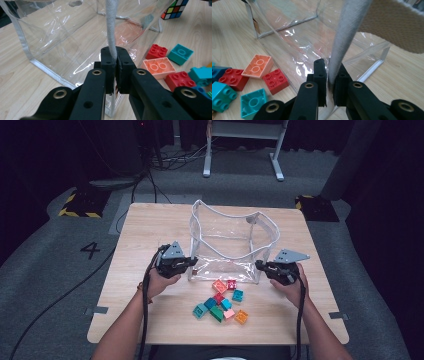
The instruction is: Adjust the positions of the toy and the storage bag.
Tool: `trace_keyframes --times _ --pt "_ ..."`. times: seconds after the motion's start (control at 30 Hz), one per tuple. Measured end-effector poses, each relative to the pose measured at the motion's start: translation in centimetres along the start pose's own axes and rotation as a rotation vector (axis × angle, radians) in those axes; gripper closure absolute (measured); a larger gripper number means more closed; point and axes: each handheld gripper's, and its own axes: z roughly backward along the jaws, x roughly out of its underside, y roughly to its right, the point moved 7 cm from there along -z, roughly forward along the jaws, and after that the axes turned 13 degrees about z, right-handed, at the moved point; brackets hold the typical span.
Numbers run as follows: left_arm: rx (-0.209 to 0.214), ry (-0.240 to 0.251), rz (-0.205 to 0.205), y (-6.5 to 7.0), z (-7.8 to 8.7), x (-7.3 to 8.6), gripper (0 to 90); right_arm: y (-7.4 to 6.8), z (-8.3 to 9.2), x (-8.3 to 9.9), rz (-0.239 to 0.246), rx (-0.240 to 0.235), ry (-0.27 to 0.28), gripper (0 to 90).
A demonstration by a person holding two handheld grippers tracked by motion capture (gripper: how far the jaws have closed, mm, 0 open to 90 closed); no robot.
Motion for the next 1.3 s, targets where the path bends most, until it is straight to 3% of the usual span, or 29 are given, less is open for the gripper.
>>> trace_keyframes --times 0.3,0.47,0.67,0.77,0.8,0.83,0.87,0.9,0.93,0.97,1.13,1.23,1.3 --pt "-0.007 0.003 0.009 0.8 1.7 1.3 80.6 -0.9 0.6 0.1 0.015 -0.026 0.006 84.4" --pt "-0.034 -0.010 -0.030 1.3 2.3 1.7 78.6 -1.4 0.9 0.1 0.022 -0.040 0.009 83.9" --pt "-0.059 -0.046 -0.009 1.9 3.3 3.3 64.9 -1.5 2.3 0.2 0.036 -0.026 0.017 66.3" --pt "-0.061 -0.071 -0.003 2.4 4.0 4.9 61.5 -1.3 2.8 0.6 0.033 -0.022 0.009 59.0" --pt "-0.060 -0.081 0.014 2.5 4.1 5.4 49.3 -0.9 3.5 1.6 0.028 -0.021 -0.007 48.0" --pt "-0.066 -0.112 0.058 2.7 4.1 6.4 43.2 -0.8 3.7 1.8 0.032 -0.012 -0.007 44.9" --pt "-0.066 -0.112 0.058 2.7 4.1 6.4 34.1 -0.6 3.9 2.1 0.028 -0.008 -0.007 41.6" --pt "-0.098 -0.144 0.103 2.9 3.8 7.7 26.3 -0.4 4.3 2.6 0.019 -0.006 -0.006 36.1" --pt "-0.098 -0.144 0.103 2.9 3.8 7.7 24.1 -0.4 4.3 2.6 0.019 -0.006 -0.006 36.1" --pt "-0.072 -0.165 0.120 3.5 3.6 8.6 21.6 0.1 4.9 3.4 0.008 0.006 -0.018 30.5" --pt "-0.028 -0.224 0.068 5.4 3.3 10.7 17.4 1.3 6.1 4.8 -0.027 0.023 -0.030 23.0" --pt "-0.007 -0.235 0.056 6.5 3.1 11.4 16.8 1.7 6.5 5.9 -0.044 0.030 -0.048 19.5" --pt "-0.011 -0.251 0.042 6.6 2.9 11.7 16.9 1.7 6.5 6.2 -0.048 0.027 -0.050 19.4"
